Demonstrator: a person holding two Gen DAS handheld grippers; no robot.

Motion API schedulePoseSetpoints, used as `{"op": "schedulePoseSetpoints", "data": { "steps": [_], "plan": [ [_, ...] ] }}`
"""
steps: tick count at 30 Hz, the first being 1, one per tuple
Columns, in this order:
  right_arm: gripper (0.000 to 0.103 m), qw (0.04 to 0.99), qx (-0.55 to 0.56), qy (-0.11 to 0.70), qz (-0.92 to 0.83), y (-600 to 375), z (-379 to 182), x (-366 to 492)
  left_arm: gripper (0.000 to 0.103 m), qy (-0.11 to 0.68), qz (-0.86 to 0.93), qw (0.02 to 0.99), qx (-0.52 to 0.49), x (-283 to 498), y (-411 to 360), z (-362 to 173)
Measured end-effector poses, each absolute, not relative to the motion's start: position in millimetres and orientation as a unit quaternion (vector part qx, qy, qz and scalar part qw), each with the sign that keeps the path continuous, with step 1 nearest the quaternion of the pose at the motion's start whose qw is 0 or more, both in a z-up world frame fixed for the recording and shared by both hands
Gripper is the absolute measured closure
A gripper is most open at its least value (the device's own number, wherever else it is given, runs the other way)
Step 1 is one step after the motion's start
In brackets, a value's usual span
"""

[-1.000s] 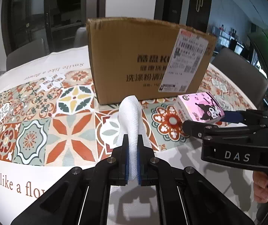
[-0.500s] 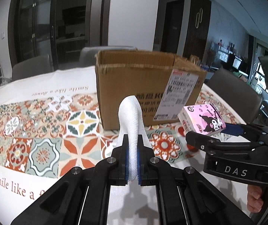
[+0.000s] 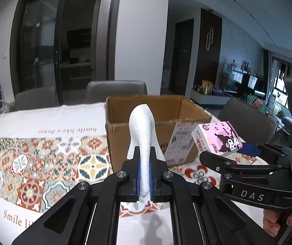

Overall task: Organize soft objects
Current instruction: 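Lift the tissue and Kuromi pack up over the cardboard box with both tools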

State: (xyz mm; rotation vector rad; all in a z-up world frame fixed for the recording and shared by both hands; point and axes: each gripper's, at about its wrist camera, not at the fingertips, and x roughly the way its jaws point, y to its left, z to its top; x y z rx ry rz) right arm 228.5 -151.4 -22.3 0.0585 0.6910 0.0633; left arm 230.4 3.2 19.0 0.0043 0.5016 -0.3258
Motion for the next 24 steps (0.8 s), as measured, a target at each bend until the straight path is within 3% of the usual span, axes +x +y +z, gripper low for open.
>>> {"op": "schedulePoseSetpoints", "data": {
  "steps": [24],
  "plan": [
    [0.028,0.965,0.024,0.257,0.042,-154.4,32.1,246.7,0.095,0.173,-0.154,0.973,0.015,259.2,-1.2,65.2]
  ]
}}
